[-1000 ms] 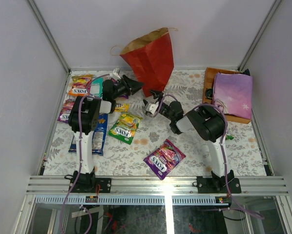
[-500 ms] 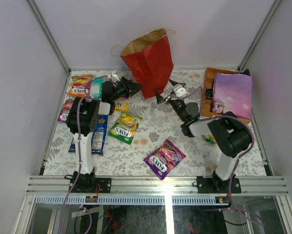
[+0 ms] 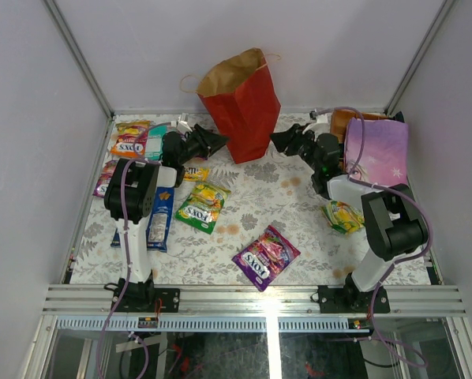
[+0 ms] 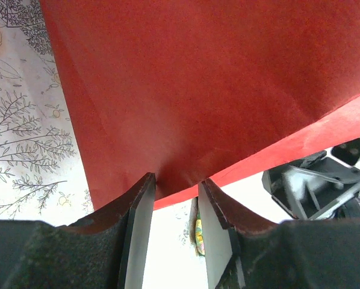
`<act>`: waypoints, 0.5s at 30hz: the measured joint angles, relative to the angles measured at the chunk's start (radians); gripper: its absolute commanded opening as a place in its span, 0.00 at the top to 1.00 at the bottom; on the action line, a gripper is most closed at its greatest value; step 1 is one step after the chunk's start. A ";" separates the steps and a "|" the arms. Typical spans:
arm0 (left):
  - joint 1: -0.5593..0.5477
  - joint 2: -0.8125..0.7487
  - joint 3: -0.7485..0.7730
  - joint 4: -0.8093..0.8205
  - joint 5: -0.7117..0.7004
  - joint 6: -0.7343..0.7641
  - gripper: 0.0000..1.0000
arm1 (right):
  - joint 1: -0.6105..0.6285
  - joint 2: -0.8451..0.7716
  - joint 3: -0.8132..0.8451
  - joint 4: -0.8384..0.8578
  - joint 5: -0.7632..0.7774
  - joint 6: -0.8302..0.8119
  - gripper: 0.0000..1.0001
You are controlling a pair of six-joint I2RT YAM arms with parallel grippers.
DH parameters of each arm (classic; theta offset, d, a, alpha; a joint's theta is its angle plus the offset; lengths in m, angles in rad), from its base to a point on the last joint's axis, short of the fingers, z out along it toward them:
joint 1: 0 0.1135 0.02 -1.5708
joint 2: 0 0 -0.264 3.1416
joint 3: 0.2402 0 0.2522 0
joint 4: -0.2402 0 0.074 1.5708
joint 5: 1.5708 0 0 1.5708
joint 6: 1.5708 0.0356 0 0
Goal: Take the snacks out of the paper bag
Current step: Adjust the paper bag at the center of the board.
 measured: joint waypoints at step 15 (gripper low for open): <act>0.000 0.000 -0.003 0.006 0.000 -0.006 0.66 | -0.099 0.037 0.048 -0.341 -0.029 0.168 1.00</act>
